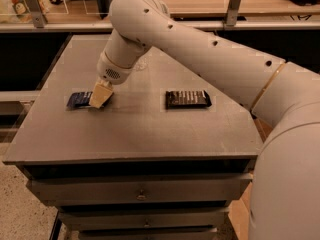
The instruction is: Pick rxbar blueberry
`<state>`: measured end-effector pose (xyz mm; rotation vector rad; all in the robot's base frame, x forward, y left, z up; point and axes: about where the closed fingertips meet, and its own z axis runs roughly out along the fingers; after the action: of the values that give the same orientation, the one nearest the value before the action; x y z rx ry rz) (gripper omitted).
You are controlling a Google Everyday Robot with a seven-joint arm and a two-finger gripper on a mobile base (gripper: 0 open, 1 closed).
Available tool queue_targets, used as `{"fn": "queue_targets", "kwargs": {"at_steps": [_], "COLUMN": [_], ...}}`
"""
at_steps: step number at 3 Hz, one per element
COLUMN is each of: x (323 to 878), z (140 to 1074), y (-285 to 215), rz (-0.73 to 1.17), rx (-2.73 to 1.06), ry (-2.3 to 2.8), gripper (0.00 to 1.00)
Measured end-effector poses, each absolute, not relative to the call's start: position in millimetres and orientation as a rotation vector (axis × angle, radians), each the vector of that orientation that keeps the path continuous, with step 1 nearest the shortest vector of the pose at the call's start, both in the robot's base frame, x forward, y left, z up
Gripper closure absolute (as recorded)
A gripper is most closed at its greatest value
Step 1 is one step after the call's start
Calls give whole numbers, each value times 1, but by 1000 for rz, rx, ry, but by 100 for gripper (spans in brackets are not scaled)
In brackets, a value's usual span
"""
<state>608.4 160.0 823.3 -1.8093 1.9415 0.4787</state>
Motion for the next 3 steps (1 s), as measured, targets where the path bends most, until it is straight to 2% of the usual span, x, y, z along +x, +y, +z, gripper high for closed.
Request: {"fn": "queue_targets", "kwargs": {"at_steps": [3], "x": [606], "z": [851], "y": [148], "rz": [544], "rx": [-1748], "ry": [1814], "gripper": [100]}}
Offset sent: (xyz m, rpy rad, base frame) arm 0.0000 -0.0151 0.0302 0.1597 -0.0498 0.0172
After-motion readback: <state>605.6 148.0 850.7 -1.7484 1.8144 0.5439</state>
